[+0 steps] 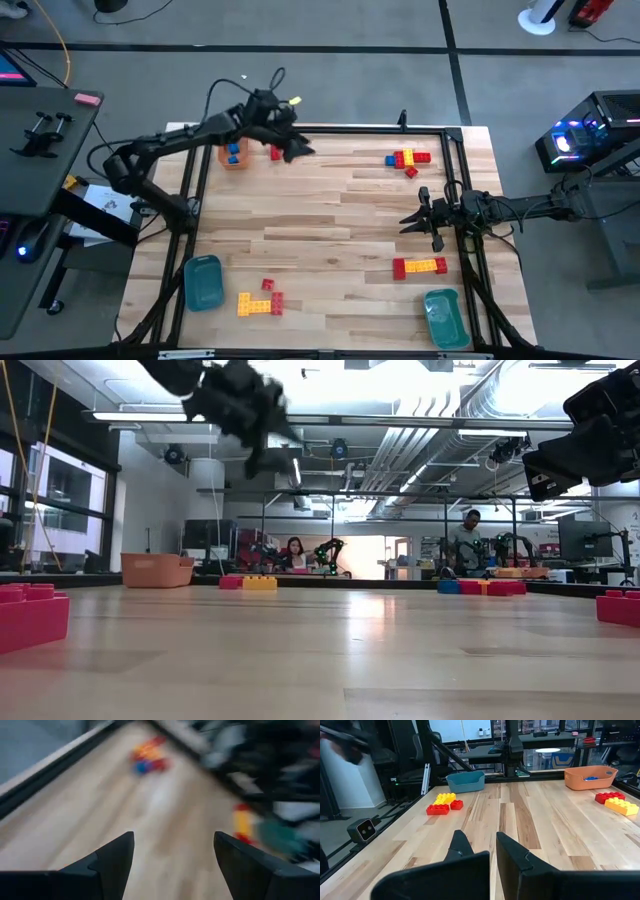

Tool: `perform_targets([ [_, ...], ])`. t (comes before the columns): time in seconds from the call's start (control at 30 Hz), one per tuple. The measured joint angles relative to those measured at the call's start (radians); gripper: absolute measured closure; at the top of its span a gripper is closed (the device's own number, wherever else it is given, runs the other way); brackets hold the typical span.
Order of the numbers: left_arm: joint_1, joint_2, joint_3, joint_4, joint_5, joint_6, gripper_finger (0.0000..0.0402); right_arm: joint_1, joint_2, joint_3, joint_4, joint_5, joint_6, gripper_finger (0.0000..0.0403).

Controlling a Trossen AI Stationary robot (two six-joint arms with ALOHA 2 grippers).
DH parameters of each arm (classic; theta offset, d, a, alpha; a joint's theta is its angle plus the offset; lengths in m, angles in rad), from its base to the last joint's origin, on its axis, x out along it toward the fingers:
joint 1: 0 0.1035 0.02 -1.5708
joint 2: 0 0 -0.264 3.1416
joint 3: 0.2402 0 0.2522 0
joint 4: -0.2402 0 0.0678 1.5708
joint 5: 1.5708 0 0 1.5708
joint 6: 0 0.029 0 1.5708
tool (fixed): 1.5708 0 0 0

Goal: Sort blocks
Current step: Put the blue game piece into the orange bin

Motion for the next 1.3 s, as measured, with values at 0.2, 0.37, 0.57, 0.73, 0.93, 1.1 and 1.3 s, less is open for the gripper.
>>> perform_targets([
  [0.2, -0.126, -0.1, -0.002, 0.042, 0.059, -0.107, 0.0143, 0.0, 0.0, 0.0, 0.0, 0.0, 0.0, 0.0402],
  [0.37, -0.156, -0.274, -0.001, 0.092, 0.039, -0.156, 0.0143, 0.0, 0.001, 0.0, 0.065, 0.076, -0.037, 0.0402],
  [0.57, -0.156, -0.521, -0.008, 0.106, -0.16, -0.098, 0.0143, -0.002, 0.004, 0.006, 0.709, 0.526, 0.282, 0.0402],
  [0.73, -0.155, -0.64, -0.085, 0.141, -0.315, -0.05, 0.0143, -0.04, 0.075, 0.109, 0.639, 0.784, 0.461, 0.0402],
  [0.93, -0.144, -0.651, -0.234, 0.323, -0.397, -0.08, 0.0143, -0.171, 0.438, 0.471, 0.007, 0.515, 0.495, 0.0402],
  [1.1, -0.128, -0.637, -0.267, 0.354, -0.373, -0.153, 0.0143, -0.394, 0.738, 0.763, -0.541, 0.283, 0.312, 0.0402],
  [1.3, -0.127, -0.647, -0.267, 0.362, -0.354, -0.155, 0.0143, -0.625, 1.066, 0.947, -0.801, 0.154, -0.038, 0.0402],
])
